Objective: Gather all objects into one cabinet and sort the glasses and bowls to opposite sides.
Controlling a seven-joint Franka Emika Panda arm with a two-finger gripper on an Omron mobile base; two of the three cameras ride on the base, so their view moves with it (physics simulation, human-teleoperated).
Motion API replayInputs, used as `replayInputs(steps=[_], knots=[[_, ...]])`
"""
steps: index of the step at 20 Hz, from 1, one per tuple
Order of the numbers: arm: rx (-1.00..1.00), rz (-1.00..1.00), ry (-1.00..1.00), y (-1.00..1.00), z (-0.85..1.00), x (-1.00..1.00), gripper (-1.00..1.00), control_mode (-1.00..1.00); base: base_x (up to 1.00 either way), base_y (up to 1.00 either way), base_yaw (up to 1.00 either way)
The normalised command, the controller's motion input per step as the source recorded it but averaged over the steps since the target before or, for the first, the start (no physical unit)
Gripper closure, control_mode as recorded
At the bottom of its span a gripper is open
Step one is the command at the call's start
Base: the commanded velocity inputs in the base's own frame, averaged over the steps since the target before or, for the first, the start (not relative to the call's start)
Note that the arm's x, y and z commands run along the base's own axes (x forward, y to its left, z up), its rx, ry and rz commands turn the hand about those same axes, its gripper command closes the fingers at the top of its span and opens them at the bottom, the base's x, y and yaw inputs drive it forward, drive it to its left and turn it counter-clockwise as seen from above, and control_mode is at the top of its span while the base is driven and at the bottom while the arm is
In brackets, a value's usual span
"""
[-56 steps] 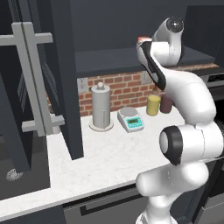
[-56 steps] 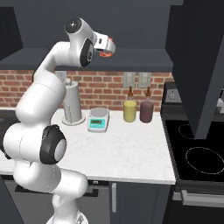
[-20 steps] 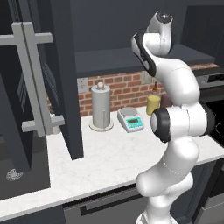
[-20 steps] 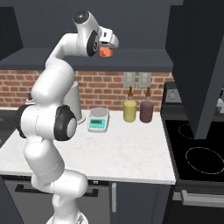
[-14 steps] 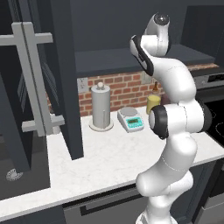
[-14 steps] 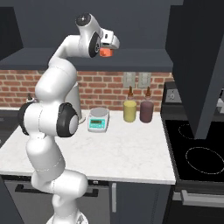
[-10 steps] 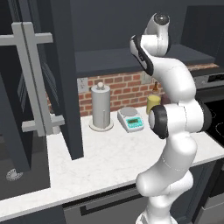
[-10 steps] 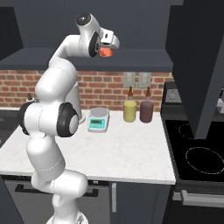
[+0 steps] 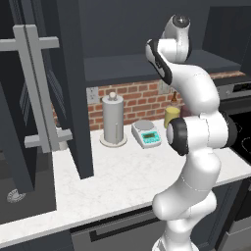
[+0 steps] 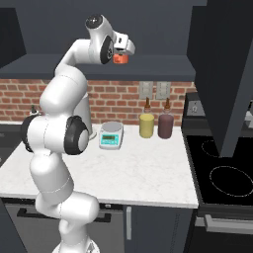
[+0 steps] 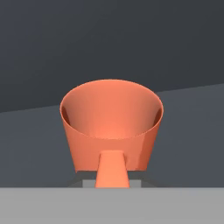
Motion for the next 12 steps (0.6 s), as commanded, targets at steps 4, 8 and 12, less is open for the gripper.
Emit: replayInputs(steps=[4, 8, 12], knots=[[0.0, 0.03, -0.07, -0.03, 0.13, -0.37, 1.0, -1.0, 0.0, 0.0, 0.0], [0.0, 0.05, -0.08, -0.09, 0.35, -0.65, 1.0, -1.0, 0.0, 0.0, 0.0], [0.0, 0.06, -0.02, -0.13, 0.28, -0.87, 1.0, -1.0, 0.0, 0.0, 0.0]])
